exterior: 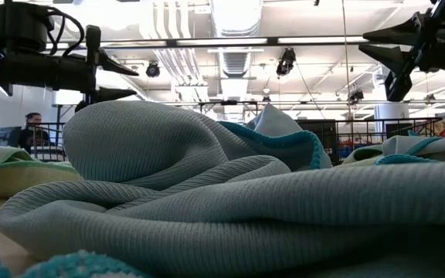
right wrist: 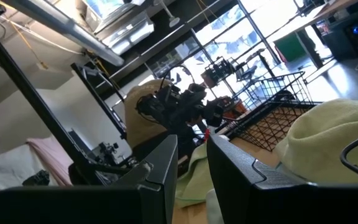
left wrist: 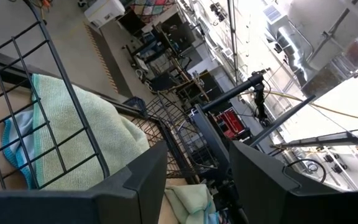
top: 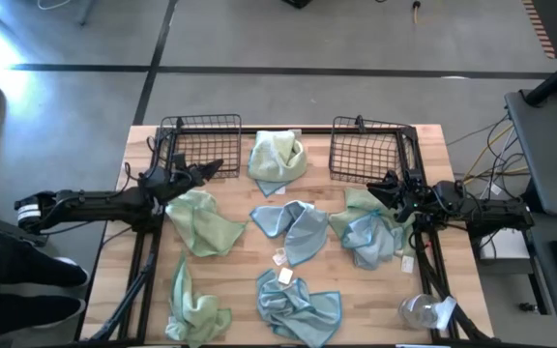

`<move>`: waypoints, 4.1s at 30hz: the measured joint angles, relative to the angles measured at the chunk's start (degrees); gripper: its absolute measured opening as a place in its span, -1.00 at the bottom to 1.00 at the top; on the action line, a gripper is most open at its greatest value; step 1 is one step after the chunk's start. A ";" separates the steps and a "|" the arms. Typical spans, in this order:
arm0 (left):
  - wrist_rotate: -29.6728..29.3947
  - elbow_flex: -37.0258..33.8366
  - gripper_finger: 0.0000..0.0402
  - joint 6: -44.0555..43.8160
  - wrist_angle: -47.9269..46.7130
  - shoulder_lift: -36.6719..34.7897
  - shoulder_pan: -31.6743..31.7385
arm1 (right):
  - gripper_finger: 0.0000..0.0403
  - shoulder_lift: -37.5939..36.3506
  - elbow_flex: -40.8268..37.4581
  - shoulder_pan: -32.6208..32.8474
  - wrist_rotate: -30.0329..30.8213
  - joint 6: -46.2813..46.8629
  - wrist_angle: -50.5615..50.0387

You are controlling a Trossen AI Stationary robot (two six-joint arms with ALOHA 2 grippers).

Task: Sort microfiber towel by color & place in baskets
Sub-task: Put the blue microfiber towel into the left wire basket

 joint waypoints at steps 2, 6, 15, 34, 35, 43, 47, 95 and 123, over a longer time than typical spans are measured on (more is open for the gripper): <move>0.00 -0.01 -0.21 0.00 0.00 0.00 0.00 | -0.59 0.00 0.00 0.00 0.00 0.03 0.02; 0.00 -0.01 -0.21 0.00 0.00 0.00 0.02 | -0.59 0.00 -0.01 0.00 0.01 0.03 0.02; 0.00 -0.01 -0.21 0.00 0.00 0.00 0.00 | -0.59 0.00 -0.01 0.00 0.04 0.03 0.04; -0.06 -0.08 -0.21 0.39 1.16 0.04 0.20 | -0.59 0.00 -0.01 0.00 0.04 4.03 0.09; -0.04 -0.08 -0.21 0.34 1.16 0.04 0.17 | -0.59 0.00 -0.01 0.00 0.04 4.12 0.09; 0.28 -0.10 -0.21 -0.75 4.97 0.02 0.13 | -0.59 0.28 -0.07 -0.02 2.42 4.12 0.09; 0.47 -0.10 -0.21 -0.74 6.83 0.00 0.13 | -0.59 0.28 -0.08 -0.02 3.04 4.12 0.28; 37.44 90.56 -0.21 61.66 -102.45 21.69 0.13 | -0.59 0.58 2.18 -0.01 7.58 14.06 2.97; 37.46 70.38 -0.21 59.52 -110.08 17.51 0.13 | -0.59 56.31 73.65 -0.01 -0.27 -11.81 -85.77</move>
